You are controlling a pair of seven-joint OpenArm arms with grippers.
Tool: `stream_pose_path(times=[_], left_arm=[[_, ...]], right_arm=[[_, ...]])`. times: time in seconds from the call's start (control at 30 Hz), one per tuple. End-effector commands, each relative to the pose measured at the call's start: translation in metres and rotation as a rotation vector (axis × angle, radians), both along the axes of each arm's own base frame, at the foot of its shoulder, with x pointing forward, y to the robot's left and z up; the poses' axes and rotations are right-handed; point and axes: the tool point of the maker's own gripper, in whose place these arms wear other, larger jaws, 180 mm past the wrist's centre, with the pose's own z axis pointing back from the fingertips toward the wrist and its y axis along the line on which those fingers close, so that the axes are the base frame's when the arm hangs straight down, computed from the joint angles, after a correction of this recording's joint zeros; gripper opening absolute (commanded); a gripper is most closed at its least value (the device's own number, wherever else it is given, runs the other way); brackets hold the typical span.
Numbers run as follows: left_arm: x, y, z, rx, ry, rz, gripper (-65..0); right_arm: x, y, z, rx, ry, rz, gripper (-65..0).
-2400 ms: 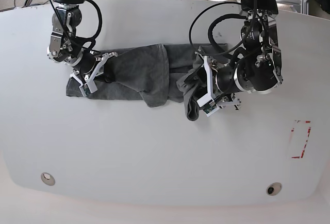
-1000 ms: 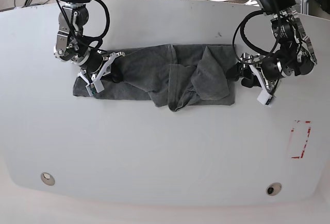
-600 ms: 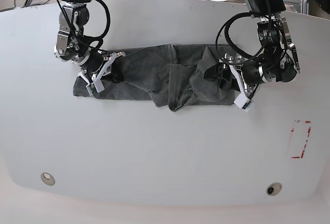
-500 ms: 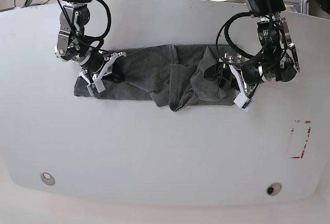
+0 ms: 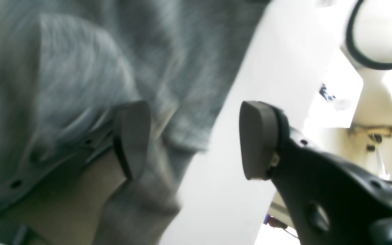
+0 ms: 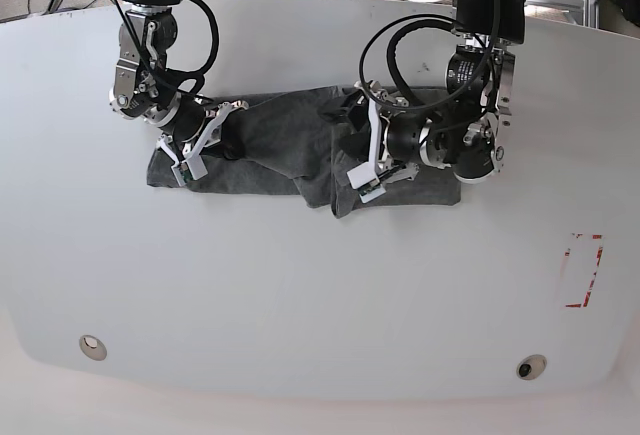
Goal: Fold the T-shirt properly
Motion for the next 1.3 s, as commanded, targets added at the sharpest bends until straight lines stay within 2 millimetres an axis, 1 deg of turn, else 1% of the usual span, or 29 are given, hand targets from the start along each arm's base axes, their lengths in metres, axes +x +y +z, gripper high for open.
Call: stream_pose_path(times=[0.0, 0.03, 0.07, 0.2, 0.3, 0.4, 0.5, 0.63, 0.8, 0.93, 1.0, 1.1, 1.2, 1.27], left_arm=[[-0.004, -0.019, 0.016, -0.048, -0.033, -0.073, -26.7], [-0.007, -0.026, 0.019, -0.061, -0.037, -0.103, -26.7], [-0.009, -0.027, 0.021, -0.065, -0.038, -0.122, -26.7], [-0.014, -0.029, 0.027, -0.086, -0.037, -0.173, -26.7], [-0.013, -0.022, 0.029, -0.094, -0.032, -0.170, -26.7], [-0.005, -0.007, 0.032, -0.072, -0.060, -0.146, -26.7], [0.007, 0.006, 0.047, -0.064, -0.127, -0.112, -26.7], [0.024, 0.033, 0.066, -0.043, -0.215, -0.038, -26.7], [0.042, 0.061, 0.072, -0.033, -0.242, 0.066, -26.7], [0.049, 0.083, 0.065, 0.019, -0.244, 0.148, -26.8], [0.054, 0.092, 0.062, 0.042, -0.260, 0.191, -28.6], [0.055, 0.101, 0.050, 0.096, -0.265, 0.226, -37.6], [0.057, 0.095, 0.043, 0.114, -0.274, 0.255, -48.9], [0.057, 0.093, 0.037, 0.132, -0.272, 0.265, -53.7]], right_arm=[[-0.012, -0.009, -0.014, -0.077, 0.073, 0.025, -62.8], [-0.012, -0.009, -0.014, -0.077, 0.072, 0.025, -62.8], [-0.012, -0.009, -0.014, -0.077, 0.072, 0.025, -62.8], [-0.012, -0.009, -0.014, -0.077, 0.072, 0.025, -62.8], [-0.012, -0.009, -0.014, -0.077, 0.072, 0.025, -62.8], [-0.012, -0.009, -0.014, -0.077, 0.072, 0.025, -62.8], [-0.012, -0.009, -0.014, -0.077, 0.072, 0.025, -62.8], [-0.012, -0.009, -0.014, -0.077, 0.072, 0.025, -62.8], [-0.012, -0.009, -0.014, -0.077, 0.072, 0.025, -62.8], [-0.012, -0.009, -0.014, -0.077, 0.072, 0.025, -62.8], [-0.012, -0.009, -0.014, -0.077, 0.072, 0.025, -62.8], [-0.012, -0.009, -0.014, -0.077, 0.072, 0.025, -62.8], [-0.012, -0.009, -0.014, -0.077, 0.072, 0.025, -62.8], [-0.012, -0.009, -0.014, -0.077, 0.072, 0.025, -62.8]])
